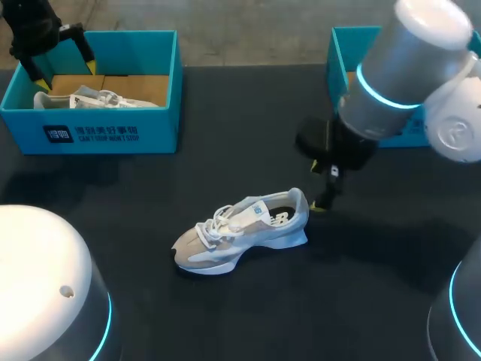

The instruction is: Take the shoe out of the shoebox, open the shoe tongue, remove and reinsert the insole, then place the shoe into the shoebox

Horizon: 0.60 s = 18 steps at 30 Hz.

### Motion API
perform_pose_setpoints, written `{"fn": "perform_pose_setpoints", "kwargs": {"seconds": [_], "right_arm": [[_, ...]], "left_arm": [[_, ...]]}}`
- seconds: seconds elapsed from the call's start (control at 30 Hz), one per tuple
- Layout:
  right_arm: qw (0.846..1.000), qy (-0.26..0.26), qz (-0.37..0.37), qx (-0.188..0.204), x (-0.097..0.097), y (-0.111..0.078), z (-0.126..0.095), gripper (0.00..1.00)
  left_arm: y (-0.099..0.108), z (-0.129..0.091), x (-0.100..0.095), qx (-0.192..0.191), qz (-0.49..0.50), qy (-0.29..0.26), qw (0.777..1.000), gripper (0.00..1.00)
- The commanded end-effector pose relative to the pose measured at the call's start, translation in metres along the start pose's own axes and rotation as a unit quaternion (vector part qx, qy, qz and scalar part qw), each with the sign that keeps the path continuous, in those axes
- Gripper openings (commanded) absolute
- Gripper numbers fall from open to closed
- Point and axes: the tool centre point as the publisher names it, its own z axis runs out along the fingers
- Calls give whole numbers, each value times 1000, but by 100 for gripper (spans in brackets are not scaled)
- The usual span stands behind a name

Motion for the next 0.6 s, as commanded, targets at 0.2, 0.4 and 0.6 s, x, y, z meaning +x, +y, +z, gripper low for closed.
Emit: {"fn": "perform_pose_setpoints", "kwargs": {"seconds": [0.2, 0.4, 0.6], "right_arm": [[992, 11, 3, -124, -2, -37, -3, 100], [983, -3, -12, -183, -7, -52, 8, 100], [975, -27, -25, -221, -12, -62, 17, 100]], "left_arm": [[0, 0, 0, 0, 1, 0, 1000, 100], [0, 0, 0, 0, 1, 0, 1000, 100], [0, 0, 0, 0, 1, 0, 1000, 100]]}}
